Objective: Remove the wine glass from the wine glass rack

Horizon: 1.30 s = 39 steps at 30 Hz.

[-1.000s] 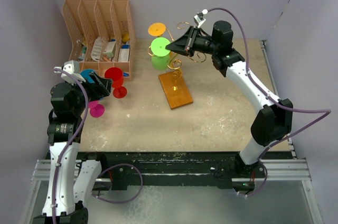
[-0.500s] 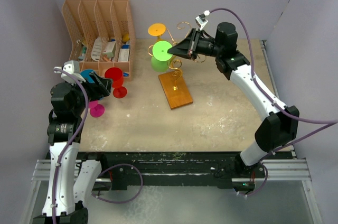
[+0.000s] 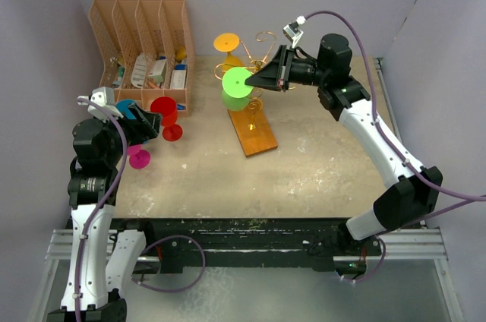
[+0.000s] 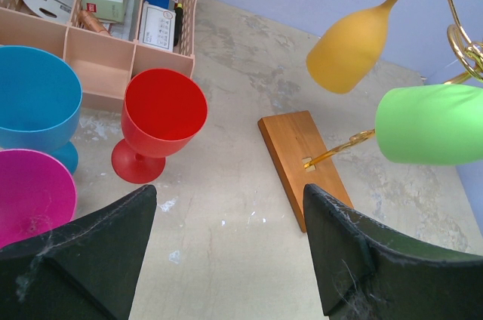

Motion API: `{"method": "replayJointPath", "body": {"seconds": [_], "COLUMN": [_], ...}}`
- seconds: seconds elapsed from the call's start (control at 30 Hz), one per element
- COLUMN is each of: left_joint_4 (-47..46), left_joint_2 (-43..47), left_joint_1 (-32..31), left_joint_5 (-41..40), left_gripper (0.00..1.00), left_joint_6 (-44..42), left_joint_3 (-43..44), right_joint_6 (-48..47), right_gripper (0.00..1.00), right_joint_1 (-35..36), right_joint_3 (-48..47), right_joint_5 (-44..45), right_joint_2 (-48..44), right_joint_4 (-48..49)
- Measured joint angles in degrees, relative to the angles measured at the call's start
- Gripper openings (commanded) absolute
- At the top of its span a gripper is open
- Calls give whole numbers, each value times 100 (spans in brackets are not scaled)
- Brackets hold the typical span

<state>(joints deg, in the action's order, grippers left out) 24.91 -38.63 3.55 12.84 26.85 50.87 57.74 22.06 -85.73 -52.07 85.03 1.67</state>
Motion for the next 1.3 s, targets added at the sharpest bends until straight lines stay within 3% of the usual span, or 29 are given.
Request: {"method": "replayJointPath", "body": {"seconds": [0.6, 0.83, 1.07, 1.2, 1.3], "left_joint_4": [0, 0, 26, 46, 81], "left_joint_2": [-15, -17, -26, -37, -85], "left_joint_1": [0, 0, 0, -7, -17], "left_joint_5": [0, 0, -50, -105, -160], "left_gripper": [82, 82, 82, 83, 84], "left_joint_6": [0, 0, 7, 13, 50], "left_joint_3": [0, 0, 0, 0, 4], "right_joint_6": [-72, -938, -3191, -4463, -5270], "right_gripper": [0, 0, 0, 0, 0], "right_joint_1": [527, 1403, 2693, 3327, 4315], "right_joint_3": [-2, -470, -1563, -962, -256], "right_joint_5": [-149, -205, 938, 2398, 3755], "right_joint_2": [-94, 46, -120, -726, -1091], "right_joint_4": [13, -448, -2267, -2629, -2717]}}
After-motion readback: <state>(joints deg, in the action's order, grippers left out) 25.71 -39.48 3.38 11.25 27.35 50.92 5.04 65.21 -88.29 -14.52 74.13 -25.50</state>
